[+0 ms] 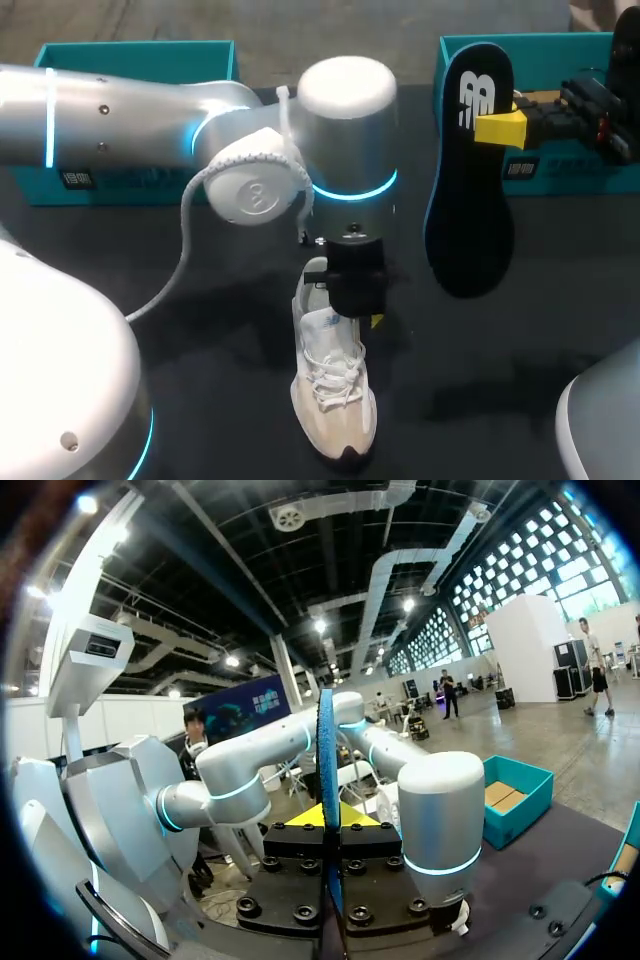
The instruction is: Take the shoe out of the shoebox, open the shoe tongue, remove and reinsert the insole, then place the shoe into the shoebox
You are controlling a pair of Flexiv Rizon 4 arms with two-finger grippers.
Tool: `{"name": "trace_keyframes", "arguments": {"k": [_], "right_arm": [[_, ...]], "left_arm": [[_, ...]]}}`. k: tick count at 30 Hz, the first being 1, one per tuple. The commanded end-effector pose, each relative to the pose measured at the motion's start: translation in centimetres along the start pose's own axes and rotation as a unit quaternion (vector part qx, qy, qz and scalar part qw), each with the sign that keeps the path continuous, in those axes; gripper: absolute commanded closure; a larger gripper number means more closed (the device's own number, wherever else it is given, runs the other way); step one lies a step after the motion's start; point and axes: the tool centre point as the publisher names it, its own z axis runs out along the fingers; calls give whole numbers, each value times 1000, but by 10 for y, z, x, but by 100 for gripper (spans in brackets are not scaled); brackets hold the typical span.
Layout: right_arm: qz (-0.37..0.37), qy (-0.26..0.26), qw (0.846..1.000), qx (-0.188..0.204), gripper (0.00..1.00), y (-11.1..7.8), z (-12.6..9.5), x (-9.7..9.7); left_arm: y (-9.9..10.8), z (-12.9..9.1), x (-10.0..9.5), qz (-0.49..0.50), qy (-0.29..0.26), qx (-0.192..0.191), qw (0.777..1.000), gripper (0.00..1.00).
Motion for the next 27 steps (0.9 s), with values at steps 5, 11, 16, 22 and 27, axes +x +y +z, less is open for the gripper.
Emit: {"name": "trace_keyframes", "arguments": {"k": [5, 11, 16, 22, 27], "right_arm": [[1, 1, 1000, 2, 100, 1, 2, -2], [1, 1, 1000, 2, 100, 1, 2, -2], [1, 1, 1000, 2, 100, 1, 2, -2], [1, 1, 1000, 2, 100, 1, 2, -2], [1, 1, 1000, 2, 100, 1, 2, -2]], "left_arm": [[-3, 0, -2, 14, 8, -9, 1000, 100], [-6, -5, 0, 32, -5, -14, 999, 100], [-4, -5, -1, 28, -4, -17, 999, 100], [-5, -3, 0, 40, -6, -19, 999, 100], [-6, -4, 0, 51, -11, -23, 998, 100]]}}
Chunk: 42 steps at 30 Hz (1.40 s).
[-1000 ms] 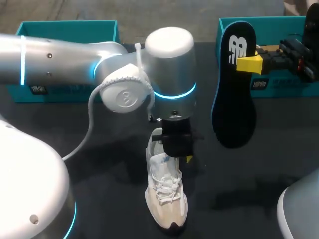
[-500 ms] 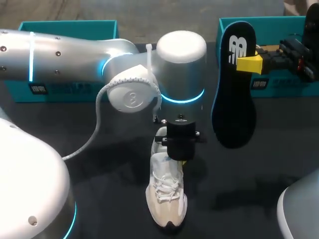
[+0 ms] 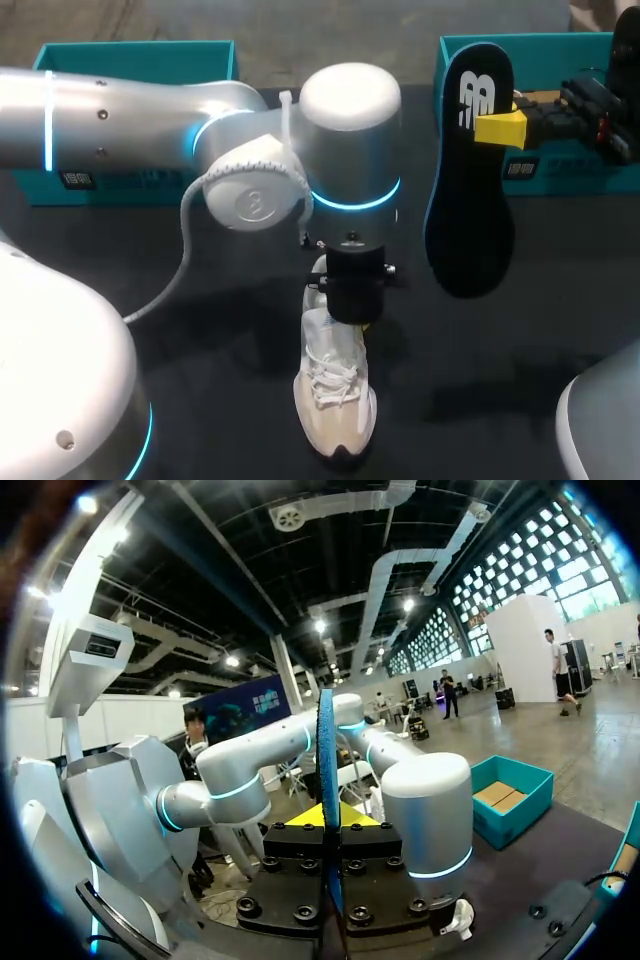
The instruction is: Take the shoe out of the shoebox, open the shoe tongue, remove and reinsert the insole, then place the shoe into the shoebox
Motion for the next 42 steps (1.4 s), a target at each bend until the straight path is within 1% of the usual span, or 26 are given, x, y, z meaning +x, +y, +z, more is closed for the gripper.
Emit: {"name": "trace_keyframes", "arguments": {"k": [1, 2, 3, 5, 6, 8, 9, 10, 11, 14, 18, 22, 25, 26, 28, 32, 34, 35, 40, 42], "right_arm": [[1, 1, 1000, 2, 100, 1, 2, -2], [1, 1, 1000, 2, 100, 1, 2, -2], [1, 1, 1000, 2, 100, 1, 2, -2], [1, 1, 1000, 2, 100, 1, 2, -2], [1, 1, 1000, 2, 100, 1, 2, -2], [1, 1, 1000, 2, 100, 1, 2, -2], [1, 1, 1000, 2, 100, 1, 2, -2], [1, 1, 1000, 2, 100, 1, 2, -2], [1, 1, 1000, 2, 100, 1, 2, -2], [1, 1, 1000, 2, 100, 1, 2, -2], [1, 1, 1000, 2, 100, 1, 2, -2], [1, 1, 1000, 2, 100, 1, 2, -2], [1, 1, 1000, 2, 100, 1, 2, -2], [1, 1, 1000, 2, 100, 1, 2, -2], [1, 1, 1000, 2, 100, 1, 2, -2], [1, 1, 1000, 2, 100, 1, 2, -2], [1, 1, 1000, 2, 100, 1, 2, -2], [1, 1, 1000, 2, 100, 1, 2, -2], [1, 1, 1000, 2, 100, 1, 2, -2], [1, 1, 1000, 2, 100, 1, 2, -2]], "left_arm": [[-2, -1, 3, 3, -4, -5, 1000, 100], [-2, -1, 3, 4, -5, -7, 1000, 100], [-2, -1, 3, 4, -6, -7, 1000, 91], [-1, -2, 3, -1, -14, -8, 1000, 62], [-1, -4, 3, -3, -19, -6, 1000, 56], [1, -7, 3, -8, -24, -9, 1000, 50], [1, -9, 4, -9, -26, -12, 1000, 32], [2, -12, 4, -13, -33, -15, 999, 20], [3, -16, 4, -19, -39, -15, 999, 12], [6, -27, 6, -32, -60, -22, 997, 0], [10, -42, 11, -53, -97, -37, 993, 0], [13, -60, 19, -83, -160, -42, 983, 0], [13, -75, 26, -97, -212, -48, 971, 0], [13, -80, 28, -101, -227, -44, 968, 0], [14, -88, 33, -107, -257, -53, 959, 0], [15, -103, 43, -110, -316, -45, 941, 0], [16, -110, 48, -107, -344, -50, 932, 0], [17, -114, 50, -105, -354, -47, 928, 0], [15, -132, 57, -91, -404, -57, 909, 0], [14, -140, 62, -77, -423, -55, 901, 0]]}}
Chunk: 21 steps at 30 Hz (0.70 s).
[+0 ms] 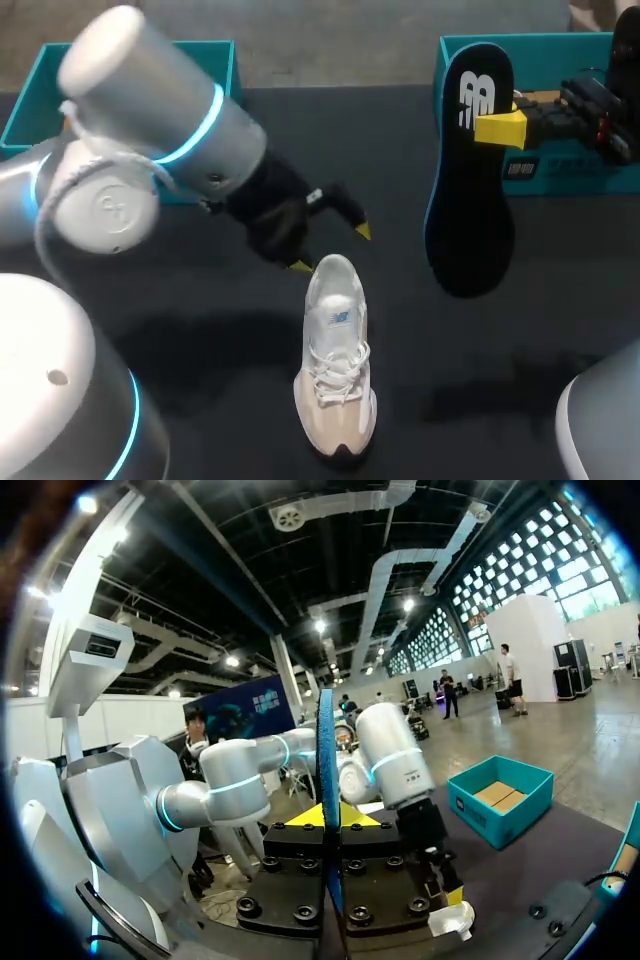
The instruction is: Take the shoe out of the shoebox, open the shoe tongue, remove and reinsert the insole, then place the shoe into the shoebox
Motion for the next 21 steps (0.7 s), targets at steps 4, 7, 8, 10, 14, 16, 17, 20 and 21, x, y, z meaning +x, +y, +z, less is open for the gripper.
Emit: {"name": "trace_keyframes", "arguments": {"k": [4, 7, 8, 10, 14, 16, 17, 20, 21], "right_arm": [[1, 1, 1000, 2, 100, 1, 2, -2], [1, 1, 1000, 2, 100, 1, 2, -2], [1, 1, 1000, 2, 100, 1, 2, -2], [1, 1, 1000, 2, 100, 1, 2, -2], [1, 1, 1000, 2, 100, 1, 2, -2], [1, 1, 1000, 2, 100, 1, 2, -2], [1, 1, 1000, 2, 100, 1, 2, -2], [1, 1, 1000, 2, 100, 1, 2, -2], [1, 1, 1000, 2, 100, 1, 2, -2]], "left_arm": [[-4, -50, 23, 27, -186, 16, 982, 0], [-1, -63, 24, 32, -213, 21, 976, 0], [-1, -67, 24, 31, -222, 23, 974, 0], [1, -74, 24, 40, -238, 30, 970, 0], [2, -87, 23, 53, -273, 54, 959, 0], [3, -90, 21, 51, -279, 71, 956, 0], [3, -90, 21, 51, -279, 71, 956, 0], [3, -90, 21, 51, -279, 71, 956, 0], [3, -90, 21, 51, -279, 71, 956, 0]]}}
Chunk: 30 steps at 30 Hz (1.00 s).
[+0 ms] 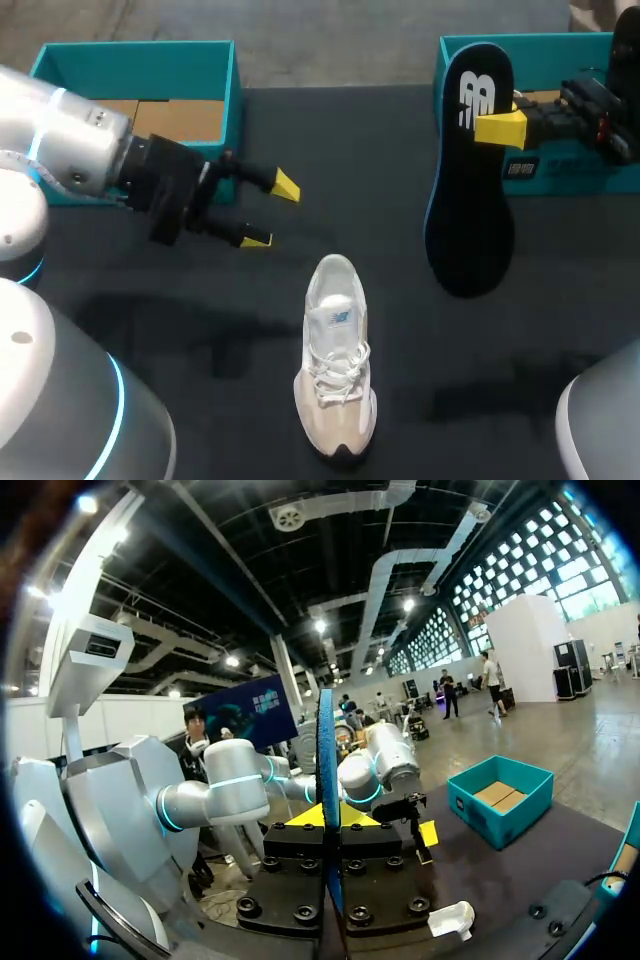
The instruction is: Take the shoe out of the shoebox, open the shoe tongue, remove and reinsert the insole, then place the shoe into the shoebox
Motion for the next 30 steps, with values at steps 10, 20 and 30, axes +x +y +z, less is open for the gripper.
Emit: {"name": "trace_keyframes", "arguments": {"k": [10, 20, 30], "right_arm": [[1, 1, 1000, 2, 100, 1, 2, -2], [1, 1, 1000, 2, 100, 1, 2, -2], [86, 41, 995, 17, 100, 3, 5, -35]], "left_arm": [[3, -10, 0, 12, -63, -7, 998, 0], [9, -37, -11, 43, -120, -4, 992, 0], [16, -47, -14, 61, -162, -11, 985, 0]]}}
